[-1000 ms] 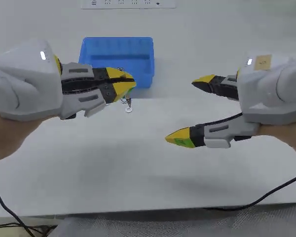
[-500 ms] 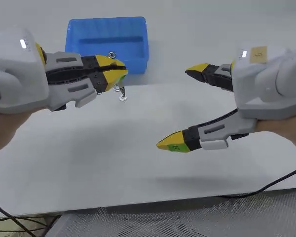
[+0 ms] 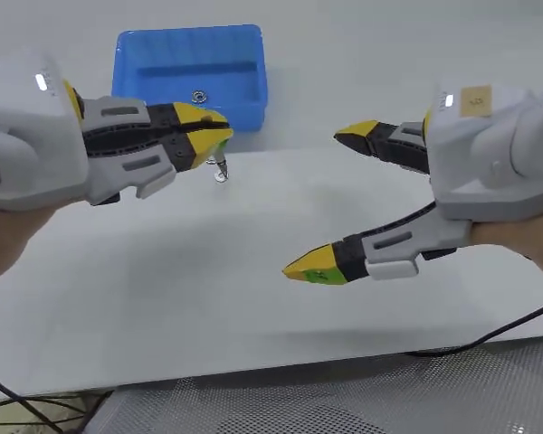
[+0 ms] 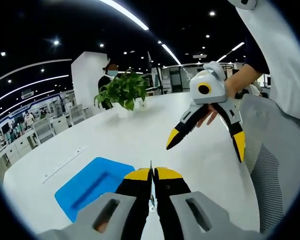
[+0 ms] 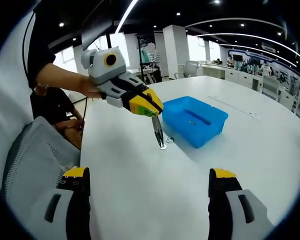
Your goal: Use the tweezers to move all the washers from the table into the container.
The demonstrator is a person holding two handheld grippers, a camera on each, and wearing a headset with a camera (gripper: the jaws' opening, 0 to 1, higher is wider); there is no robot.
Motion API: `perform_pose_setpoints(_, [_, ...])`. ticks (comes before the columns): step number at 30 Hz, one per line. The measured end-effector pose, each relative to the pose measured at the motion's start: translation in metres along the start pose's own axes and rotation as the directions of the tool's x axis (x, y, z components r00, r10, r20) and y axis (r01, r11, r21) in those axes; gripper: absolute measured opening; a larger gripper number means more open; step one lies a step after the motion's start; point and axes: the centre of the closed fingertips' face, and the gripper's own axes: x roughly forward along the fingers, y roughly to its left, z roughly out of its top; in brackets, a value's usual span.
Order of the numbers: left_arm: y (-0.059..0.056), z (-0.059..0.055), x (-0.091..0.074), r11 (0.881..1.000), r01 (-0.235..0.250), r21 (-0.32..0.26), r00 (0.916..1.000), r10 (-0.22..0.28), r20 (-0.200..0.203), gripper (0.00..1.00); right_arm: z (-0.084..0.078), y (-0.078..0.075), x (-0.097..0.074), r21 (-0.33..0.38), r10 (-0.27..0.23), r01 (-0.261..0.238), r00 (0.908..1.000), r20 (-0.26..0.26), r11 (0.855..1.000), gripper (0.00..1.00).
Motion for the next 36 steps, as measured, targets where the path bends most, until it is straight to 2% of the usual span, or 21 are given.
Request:
perform_pose_setpoints(8, [0.001,-0.004,0.0,1.0,-0.005,-0.008,1.0,0.005,0.001,0.05,0.001,0.001,0.0,0.005,-0.002,0.002,1.0,0.007,1.0,0.98])
perform_pose_setpoints(15, [0.001,-0.009,0.0,1.0,-0.004,0.0,0.9998,0.004,-0.018,0.05,0.001,0.003,0.001,0.012,0.005,-0.005,1.0,0.006,1.0,0.97])
perform_pose_setpoints(19, [0.003,-0.008,-0.001,1.0,-0.008,-0.001,0.9999,0.008,-0.016,0.05,0.002,0.005,0.002,0.017,0.014,-0.014,0.9999,0.008,1.0,0.96])
perform_pose_setpoints(23, [0.004,-0.008,0.0,1.0,0.012,-0.017,0.9991,-0.013,-0.04,0.05,0.002,0.005,0.005,0.02,0.02,-0.02,0.9998,0.008,1.0,0.95])
perform_pose_setpoints(27, [0.001,-0.009,0.001,0.999,0.042,-0.029,0.9971,-0.044,-0.063,0.05,0.005,0.002,0.013,0.025,0.038,-0.038,0.9993,0.006,0.999,0.87])
perform_pose_setpoints(29, [0.003,-0.008,0.002,0.999,0.045,-0.031,0.9964,-0.047,-0.07,0.05,0.007,0.0,0.019,0.025,0.054,-0.054,0.9985,0.007,0.998,0.86])
perform_pose_setpoints(34, [0.004,-0.009,0.002,0.998,0.054,-0.042,0.9949,-0.058,-0.083,0.05,0.014,-0.004,0.035,-0.01,0.093,-0.093,0.9957,-0.003,0.996,0.79])
perform_pose_setpoints(36, [0.002,-0.01,0.002,0.997,0.064,-0.042,0.9937,-0.068,-0.089,0.05,0.019,-0.006,0.04,-0.015,0.119,-0.118,0.9929,0.004,0.993,0.72])
